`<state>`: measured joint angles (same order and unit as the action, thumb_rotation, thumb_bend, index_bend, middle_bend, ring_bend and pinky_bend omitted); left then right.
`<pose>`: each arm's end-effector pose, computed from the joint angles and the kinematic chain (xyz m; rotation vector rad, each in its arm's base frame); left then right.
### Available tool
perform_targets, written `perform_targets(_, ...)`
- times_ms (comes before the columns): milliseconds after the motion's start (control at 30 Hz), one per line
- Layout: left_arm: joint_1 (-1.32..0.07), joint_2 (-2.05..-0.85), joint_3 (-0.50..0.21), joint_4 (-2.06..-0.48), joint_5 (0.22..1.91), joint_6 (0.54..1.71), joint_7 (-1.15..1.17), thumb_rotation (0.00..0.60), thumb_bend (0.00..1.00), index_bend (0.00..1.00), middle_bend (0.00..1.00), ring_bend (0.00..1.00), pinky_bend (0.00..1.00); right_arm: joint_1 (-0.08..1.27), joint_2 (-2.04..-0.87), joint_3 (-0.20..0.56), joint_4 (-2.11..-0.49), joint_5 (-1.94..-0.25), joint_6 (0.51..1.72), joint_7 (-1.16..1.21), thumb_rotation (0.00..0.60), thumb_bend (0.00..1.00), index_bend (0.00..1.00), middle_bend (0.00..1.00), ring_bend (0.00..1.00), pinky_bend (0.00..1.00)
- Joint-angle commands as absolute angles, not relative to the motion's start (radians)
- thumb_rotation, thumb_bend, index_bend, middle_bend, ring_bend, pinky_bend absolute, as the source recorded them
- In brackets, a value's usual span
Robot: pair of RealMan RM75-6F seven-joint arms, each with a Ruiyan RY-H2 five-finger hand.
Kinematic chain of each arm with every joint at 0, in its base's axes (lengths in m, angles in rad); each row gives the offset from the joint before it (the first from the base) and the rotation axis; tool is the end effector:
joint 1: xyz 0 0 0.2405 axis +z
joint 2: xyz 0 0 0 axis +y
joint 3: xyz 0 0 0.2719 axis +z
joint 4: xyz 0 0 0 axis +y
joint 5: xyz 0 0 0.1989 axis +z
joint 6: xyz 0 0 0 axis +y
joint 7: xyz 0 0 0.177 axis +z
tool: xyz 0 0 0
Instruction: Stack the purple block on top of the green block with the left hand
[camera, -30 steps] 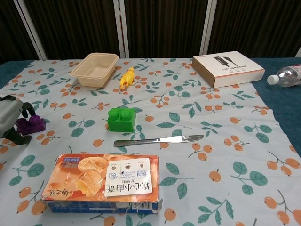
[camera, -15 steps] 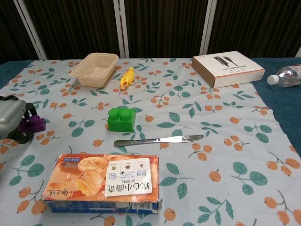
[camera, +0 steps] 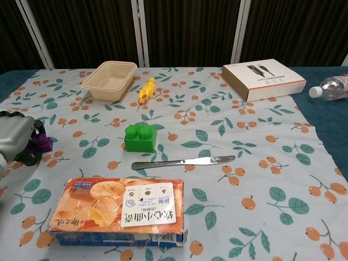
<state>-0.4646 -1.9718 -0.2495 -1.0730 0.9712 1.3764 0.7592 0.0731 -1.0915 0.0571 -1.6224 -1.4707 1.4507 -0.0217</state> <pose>-0.2655 0.3321 -0.0511 -1.3165 -0.8170 -0.5025 -0.3292 -0.2118 0.1821 1.3788 -0.9134 0.8410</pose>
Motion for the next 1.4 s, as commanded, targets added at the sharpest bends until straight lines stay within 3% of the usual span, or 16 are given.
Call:
perform_targets(33,-0.464,-1.978,-0.251,-1.065,0.972,1.381,0.767,0.600,0.44,0.38,0.37,0.11,0.03,0.072,-1.091,0.057,-1.623,-1.471,1.452,-0.022,0.600,0.08,0.08,0.01,0.00,0.00)
perform_targets(733,-0.464,-1.979,-0.267,-1.064,0.999,1.408,0.796,0.600,0.53,0.43,0.42,0.14,0.05,0.073,-1.088,0.056,-1.629,-1.470,1.446,-0.026,0.600,0.08,0.08,0.01,0.00,0.00)
perform_targets(1067,-0.484,-1.733,-0.269,-1.403,1.001,1.305,0.859,0.600,0.52,0.42,0.39,0.14,0.05,0.074,-1.088,0.056,-1.639,-1.468,1.441,-0.039,0.600,0.08,0.08,0.01,0.00,0.00)
perform_targets(1400,-0.522,-1.596,-0.277,-1.559,0.984,1.235,0.886,0.600,0.51,0.41,0.39,0.14,0.05,0.077,-1.088,0.054,-1.647,-1.466,1.433,-0.050,0.600,0.08,0.08,0.01,0.00,0.00)
